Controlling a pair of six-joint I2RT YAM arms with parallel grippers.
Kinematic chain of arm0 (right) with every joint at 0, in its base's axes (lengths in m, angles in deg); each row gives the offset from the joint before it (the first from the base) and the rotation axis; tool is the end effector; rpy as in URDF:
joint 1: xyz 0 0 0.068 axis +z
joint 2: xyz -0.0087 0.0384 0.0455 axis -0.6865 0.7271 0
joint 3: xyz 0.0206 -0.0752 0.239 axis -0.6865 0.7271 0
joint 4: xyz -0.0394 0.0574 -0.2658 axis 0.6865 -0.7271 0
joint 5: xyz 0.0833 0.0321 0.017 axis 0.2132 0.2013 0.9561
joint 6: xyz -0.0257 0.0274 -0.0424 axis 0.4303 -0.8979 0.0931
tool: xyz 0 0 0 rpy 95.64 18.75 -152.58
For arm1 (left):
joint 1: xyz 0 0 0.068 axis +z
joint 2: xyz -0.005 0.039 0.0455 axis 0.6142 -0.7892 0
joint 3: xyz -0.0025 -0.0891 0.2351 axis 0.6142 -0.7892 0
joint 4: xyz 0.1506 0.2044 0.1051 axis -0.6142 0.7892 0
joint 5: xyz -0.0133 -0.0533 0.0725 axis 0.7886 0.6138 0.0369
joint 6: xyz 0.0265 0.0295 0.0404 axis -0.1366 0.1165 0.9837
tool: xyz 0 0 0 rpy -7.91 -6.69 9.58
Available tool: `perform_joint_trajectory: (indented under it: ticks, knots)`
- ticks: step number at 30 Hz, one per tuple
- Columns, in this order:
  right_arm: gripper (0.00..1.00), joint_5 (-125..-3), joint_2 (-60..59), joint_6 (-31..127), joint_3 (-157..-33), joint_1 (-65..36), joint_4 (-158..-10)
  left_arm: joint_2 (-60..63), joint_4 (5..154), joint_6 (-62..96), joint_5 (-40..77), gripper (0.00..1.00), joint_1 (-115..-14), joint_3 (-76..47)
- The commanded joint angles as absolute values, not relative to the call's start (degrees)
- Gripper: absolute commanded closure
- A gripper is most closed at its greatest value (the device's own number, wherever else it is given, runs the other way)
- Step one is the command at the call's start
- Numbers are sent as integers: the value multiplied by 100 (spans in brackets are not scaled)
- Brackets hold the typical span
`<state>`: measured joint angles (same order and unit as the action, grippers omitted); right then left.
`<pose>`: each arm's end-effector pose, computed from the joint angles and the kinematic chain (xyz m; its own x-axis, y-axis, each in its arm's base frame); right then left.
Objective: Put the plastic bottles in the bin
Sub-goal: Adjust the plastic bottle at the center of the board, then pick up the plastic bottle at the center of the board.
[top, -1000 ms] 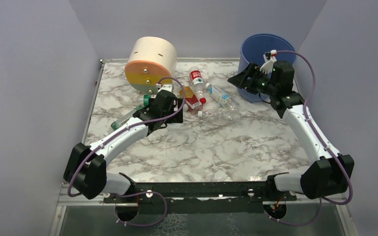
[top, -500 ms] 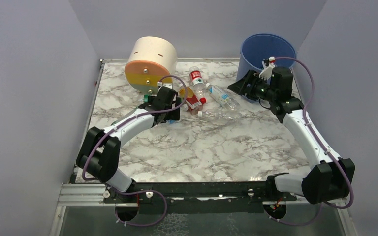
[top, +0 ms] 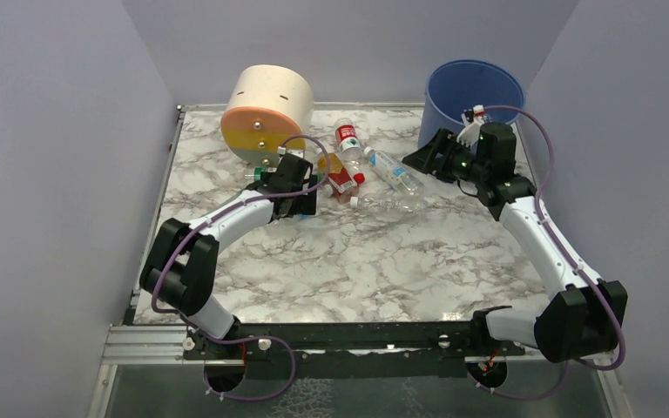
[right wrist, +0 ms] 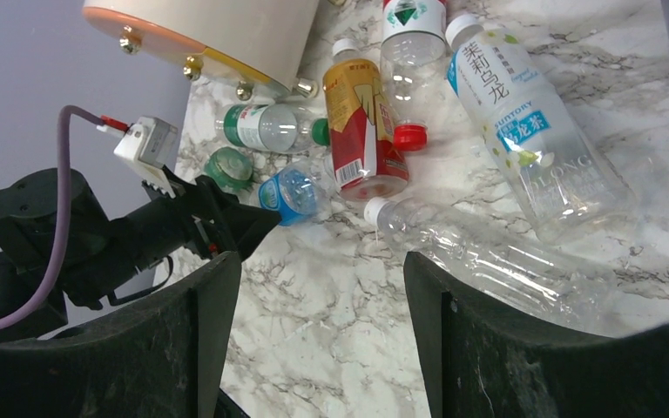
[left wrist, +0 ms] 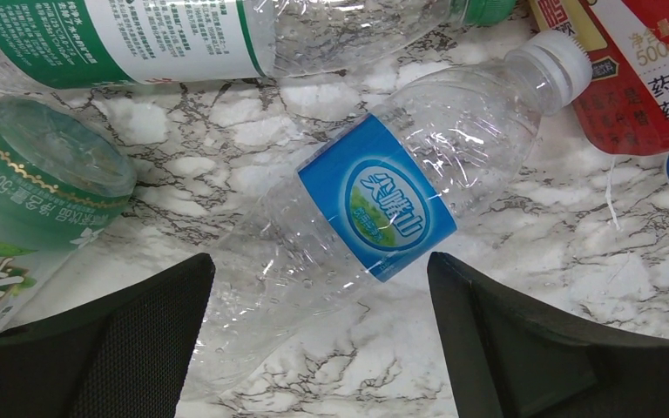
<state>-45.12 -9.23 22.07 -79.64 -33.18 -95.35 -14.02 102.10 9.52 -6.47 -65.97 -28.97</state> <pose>0.3038 0.0724 0.3053 -0.6335 0.3805 -0.6737 -0.2562 0.7185 0.6467 0.3052 -0.1499 0.1762 -0.7635 0.0525 -0.6436 0.0527 0.9984 0.0188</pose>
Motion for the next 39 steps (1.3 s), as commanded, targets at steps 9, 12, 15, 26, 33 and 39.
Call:
perform_joint_trajectory:
  ticks: [9, 12, 15, 26, 33, 39]
  knots:
    - [28, -4357, -1156, 2288, -7712, -3273, -9433, -1056, 10033, 578, -84, 3, -6602, -3344]
    - [28, -4333, -1167, 2270, -7677, -3268, -9409, -975, 10028, 476, 28, 3, -6629, -3444]
    - [28, -4337, -1191, 2269, -7649, -3263, -9413, -842, 10031, 350, 49, 4, -6777, -3548]
    - [28, -4315, -1258, 2285, -7488, -3220, -9422, -536, 10126, -72, -321, 4, -7528, -3846]
    - [28, -4318, -1273, 2311, -7422, -3210, -9457, -632, 10121, -271, -463, 4, -7845, -3928]
    - [28, -4315, -1230, 2305, -7393, -3185, -9439, -526, 10128, -395, -515, 4, -7958, -4012]
